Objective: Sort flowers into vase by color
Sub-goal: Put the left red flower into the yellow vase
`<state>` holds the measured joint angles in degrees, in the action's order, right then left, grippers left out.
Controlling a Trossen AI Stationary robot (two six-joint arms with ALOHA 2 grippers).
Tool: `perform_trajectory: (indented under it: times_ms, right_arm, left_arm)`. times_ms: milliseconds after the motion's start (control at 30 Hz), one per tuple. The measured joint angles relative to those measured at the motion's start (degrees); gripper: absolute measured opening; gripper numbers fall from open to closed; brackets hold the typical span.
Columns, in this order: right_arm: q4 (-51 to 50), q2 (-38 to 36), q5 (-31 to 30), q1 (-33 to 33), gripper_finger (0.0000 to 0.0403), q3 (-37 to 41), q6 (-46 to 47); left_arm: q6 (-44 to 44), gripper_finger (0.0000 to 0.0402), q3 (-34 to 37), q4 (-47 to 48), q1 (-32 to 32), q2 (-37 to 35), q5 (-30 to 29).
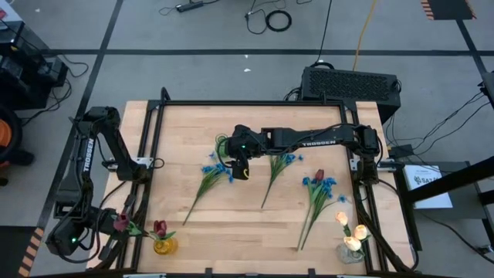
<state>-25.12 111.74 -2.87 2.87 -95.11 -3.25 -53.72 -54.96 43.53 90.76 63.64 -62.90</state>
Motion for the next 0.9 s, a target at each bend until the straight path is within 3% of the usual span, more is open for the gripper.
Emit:
perform_trajectory:
  times_ms: [433,700,900]
  right_arm:
    - [-0.04,0.00,0.02,0.01,0.0242,0.00,0.00]
    - [-0.39,0.00,0.22,0.00,0.0242,0.00,-0.02]
    - [-0.39,0.00,0.22,0.02,0.0242,0.00,-0.07]
  left_arm:
    - [0.01,0.0148,0.00,0.13,0.00,0.00,2.48]
    - [-4.40,0.0155,0.00,1.15,0.15,0.00,13.98]
    - [-6.55,0.0153,0.00,3.36,0.11,0.00,13.77]
